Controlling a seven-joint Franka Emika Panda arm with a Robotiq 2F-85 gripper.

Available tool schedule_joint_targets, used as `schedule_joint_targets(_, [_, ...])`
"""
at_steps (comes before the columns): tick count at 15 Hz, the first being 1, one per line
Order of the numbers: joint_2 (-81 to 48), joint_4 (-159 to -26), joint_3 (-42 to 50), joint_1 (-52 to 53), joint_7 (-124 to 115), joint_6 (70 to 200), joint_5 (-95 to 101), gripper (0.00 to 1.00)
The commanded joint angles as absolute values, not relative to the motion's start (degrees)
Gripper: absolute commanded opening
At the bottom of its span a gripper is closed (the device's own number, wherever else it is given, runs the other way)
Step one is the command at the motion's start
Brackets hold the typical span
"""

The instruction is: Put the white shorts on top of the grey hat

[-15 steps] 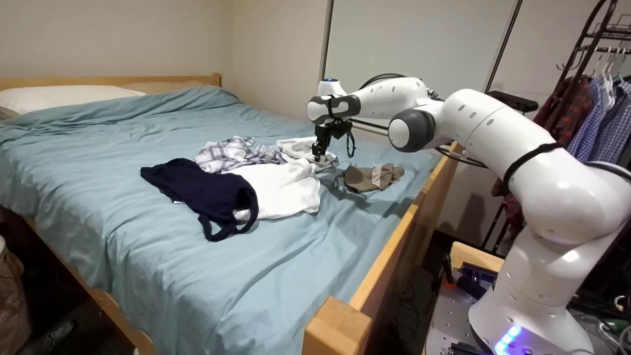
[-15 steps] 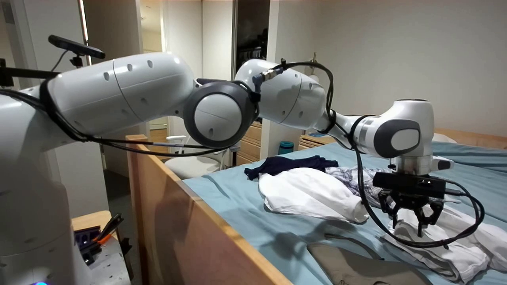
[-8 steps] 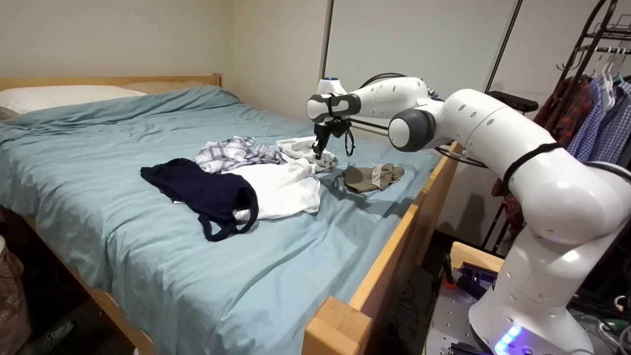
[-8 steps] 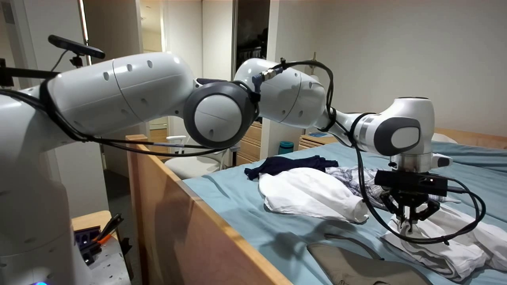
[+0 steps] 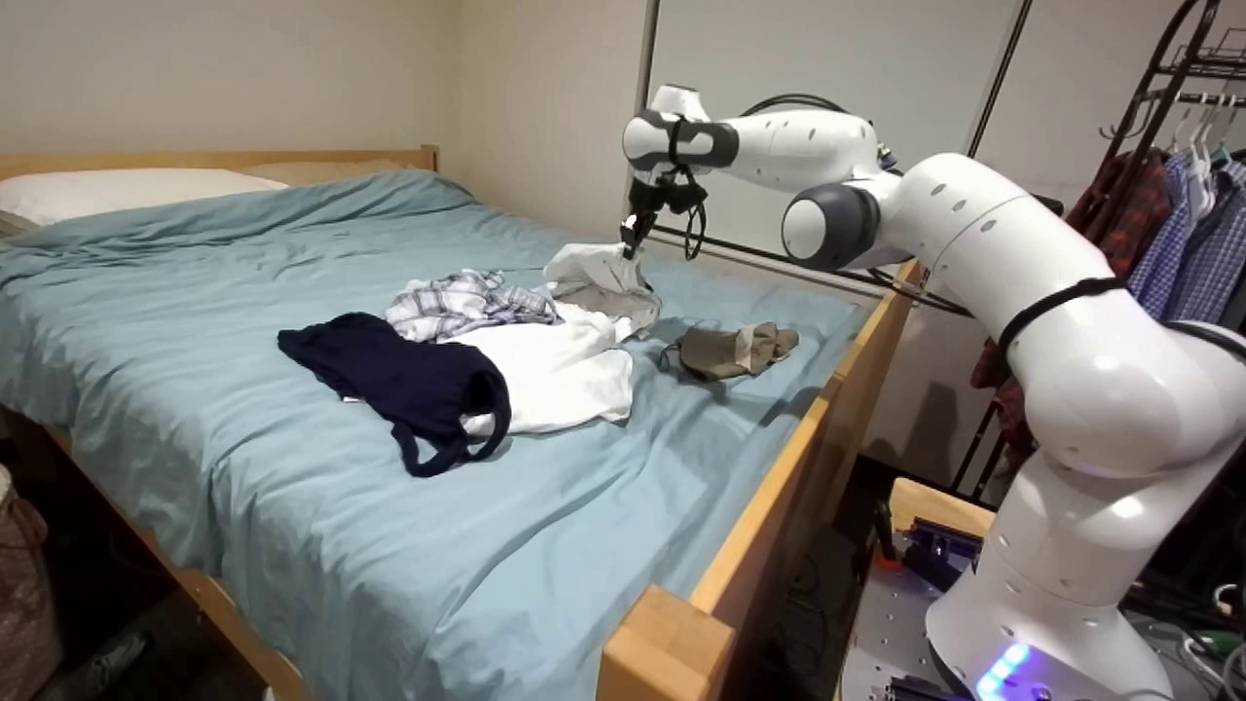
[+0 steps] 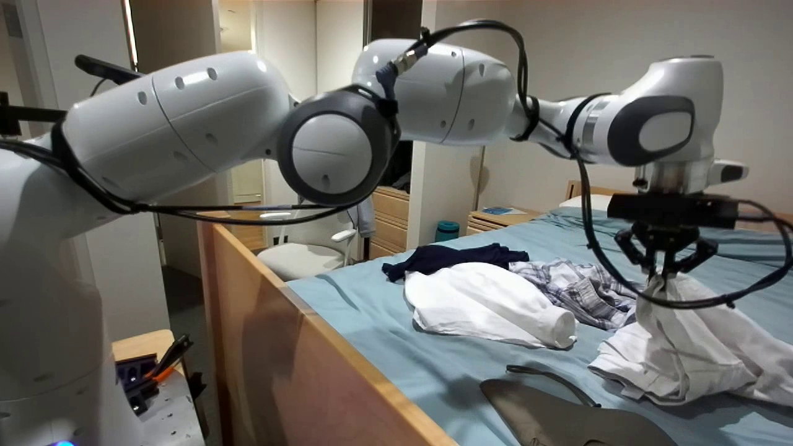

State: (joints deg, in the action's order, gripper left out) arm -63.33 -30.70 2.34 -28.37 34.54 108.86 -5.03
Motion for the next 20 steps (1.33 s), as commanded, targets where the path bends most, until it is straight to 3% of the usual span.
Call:
schedule_joint_targets(1, [-60.7, -22.3, -2.1, -31.1, 35.0, 99.9, -9.1, 0.03])
schedule_joint_targets(4, [-58.0, -16.9, -4.6, -31.0, 34.4, 95.3, -11.3, 0.03])
schedule_joint_targets(5, [-53.2, -22.0, -4.9, -30.8, 34.6, 96.8, -12.0, 0.03])
schedule_joint_targets(12, [-44.7, -24.0, -7.9, -25.6, 34.7, 96.6, -11.9, 0.03])
schedule_joint_targets(20, [-42.5, -25.2, -9.3, -25.4, 35.3, 98.1, -12.7, 0.03])
